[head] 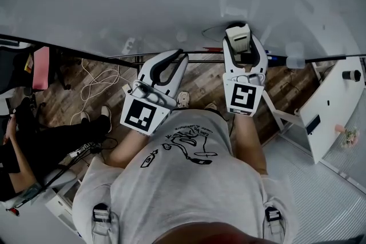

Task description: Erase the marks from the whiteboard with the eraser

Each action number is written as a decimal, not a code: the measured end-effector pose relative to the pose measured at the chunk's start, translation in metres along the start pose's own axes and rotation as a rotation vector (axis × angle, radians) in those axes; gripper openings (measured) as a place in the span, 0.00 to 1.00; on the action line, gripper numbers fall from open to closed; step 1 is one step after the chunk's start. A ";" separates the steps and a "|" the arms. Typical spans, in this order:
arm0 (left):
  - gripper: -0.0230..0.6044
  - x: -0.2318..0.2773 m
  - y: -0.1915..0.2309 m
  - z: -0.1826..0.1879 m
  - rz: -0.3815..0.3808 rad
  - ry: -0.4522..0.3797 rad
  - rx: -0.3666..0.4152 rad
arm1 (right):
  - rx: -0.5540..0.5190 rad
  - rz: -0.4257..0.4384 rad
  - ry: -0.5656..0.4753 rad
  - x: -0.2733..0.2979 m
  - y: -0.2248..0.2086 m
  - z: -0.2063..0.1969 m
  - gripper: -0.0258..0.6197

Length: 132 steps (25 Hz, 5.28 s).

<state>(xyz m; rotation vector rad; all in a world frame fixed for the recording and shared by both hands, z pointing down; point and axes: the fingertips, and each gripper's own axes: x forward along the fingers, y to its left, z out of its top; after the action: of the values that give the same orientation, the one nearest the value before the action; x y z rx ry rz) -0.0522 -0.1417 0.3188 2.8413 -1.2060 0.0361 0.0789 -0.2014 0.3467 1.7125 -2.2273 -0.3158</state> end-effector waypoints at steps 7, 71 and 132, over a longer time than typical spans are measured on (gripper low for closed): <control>0.12 -0.004 0.007 -0.001 0.014 0.004 -0.002 | 0.003 0.013 0.005 0.007 0.008 -0.002 0.44; 0.12 -0.001 -0.012 0.011 0.047 -0.019 0.029 | 0.011 -0.056 0.022 0.004 -0.037 -0.037 0.44; 0.12 -0.021 -0.012 0.008 0.077 0.015 0.050 | -0.026 0.058 0.048 0.024 0.044 -0.046 0.44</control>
<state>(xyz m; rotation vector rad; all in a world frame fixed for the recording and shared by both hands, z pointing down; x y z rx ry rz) -0.0584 -0.1190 0.3093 2.8299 -1.3292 0.0910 0.0511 -0.2121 0.4081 1.6223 -2.2238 -0.2863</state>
